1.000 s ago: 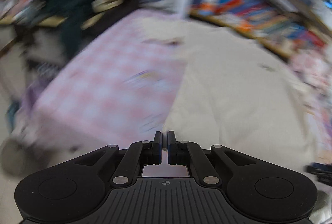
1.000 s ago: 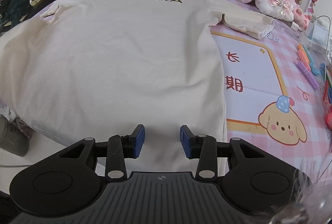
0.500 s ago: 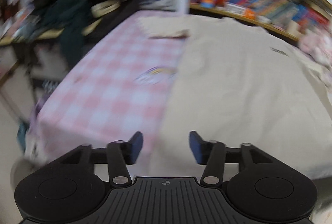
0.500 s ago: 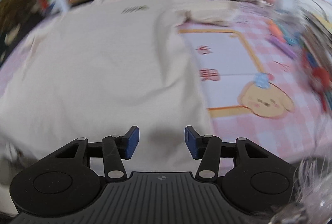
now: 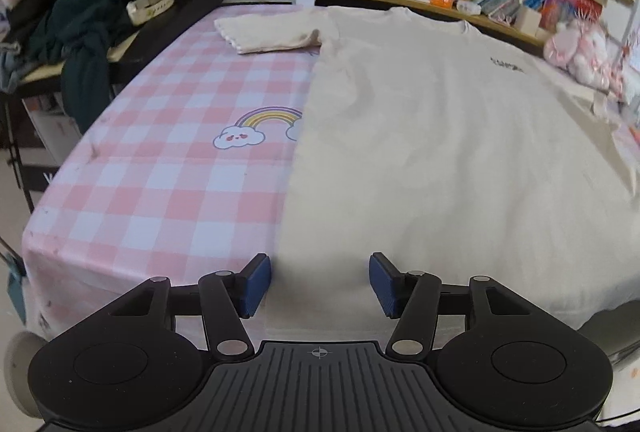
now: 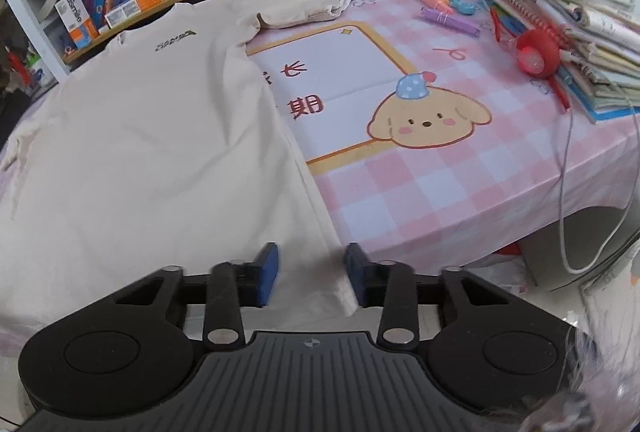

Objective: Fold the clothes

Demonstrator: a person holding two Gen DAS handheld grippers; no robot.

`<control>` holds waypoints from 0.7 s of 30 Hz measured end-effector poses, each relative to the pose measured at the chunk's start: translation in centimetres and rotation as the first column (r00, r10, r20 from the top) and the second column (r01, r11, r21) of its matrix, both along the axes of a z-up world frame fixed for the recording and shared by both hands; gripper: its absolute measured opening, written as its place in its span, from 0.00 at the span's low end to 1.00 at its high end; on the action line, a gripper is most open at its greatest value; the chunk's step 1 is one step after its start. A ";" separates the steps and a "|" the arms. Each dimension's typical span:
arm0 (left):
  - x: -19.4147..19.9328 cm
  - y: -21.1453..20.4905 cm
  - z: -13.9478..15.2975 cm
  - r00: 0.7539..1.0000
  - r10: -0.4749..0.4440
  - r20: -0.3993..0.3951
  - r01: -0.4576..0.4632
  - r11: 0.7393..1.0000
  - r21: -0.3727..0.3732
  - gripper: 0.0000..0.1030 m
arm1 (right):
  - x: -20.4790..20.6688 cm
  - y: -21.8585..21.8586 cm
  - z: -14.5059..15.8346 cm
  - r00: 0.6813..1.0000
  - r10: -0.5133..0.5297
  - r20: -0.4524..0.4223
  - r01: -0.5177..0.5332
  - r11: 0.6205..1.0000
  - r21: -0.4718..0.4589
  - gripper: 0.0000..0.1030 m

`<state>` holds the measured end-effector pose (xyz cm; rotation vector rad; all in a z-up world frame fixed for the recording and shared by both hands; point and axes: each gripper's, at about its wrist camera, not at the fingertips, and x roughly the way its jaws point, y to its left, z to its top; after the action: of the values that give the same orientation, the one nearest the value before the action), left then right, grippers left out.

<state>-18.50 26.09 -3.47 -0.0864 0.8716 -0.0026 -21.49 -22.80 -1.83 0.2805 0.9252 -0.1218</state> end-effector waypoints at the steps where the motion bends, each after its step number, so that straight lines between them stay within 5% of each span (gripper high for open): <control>1: 0.0 0.1 0.0 1.000 -0.003 -0.002 0.003 1.000 -0.003 0.49 | -0.1 -0.2 -0.1 1.000 0.001 -0.005 -0.001 1.000 0.011 0.08; 5: 0.2 0.1 0.0 1.000 -0.024 -0.012 0.025 1.000 0.008 0.47 | -0.6 -0.2 0.1 1.000 0.016 -0.003 -0.015 0.999 0.047 0.03; 9: 0.2 0.1 0.0 1.000 -0.017 -0.014 0.018 1.000 0.025 0.41 | -0.8 1.2 0.2 1.000 0.014 0.000 -0.013 0.993 -0.117 0.02; 15: -0.1 0.2 0.1 1.000 -0.018 -0.020 0.018 1.000 0.023 0.39 | -0.5 2.3 -0.3 0.999 0.043 -0.013 -0.044 0.976 -0.213 0.02; 21: -0.1 0.4 0.1 0.999 -0.035 -0.020 0.036 0.999 0.027 0.39 | -0.6 2.8 -0.3 0.998 0.055 -0.018 -0.058 0.983 -0.175 0.02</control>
<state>-18.58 26.49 -3.40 -0.0451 0.8920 -0.0232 -22.11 -20.04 -2.08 0.0901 0.9285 -0.1520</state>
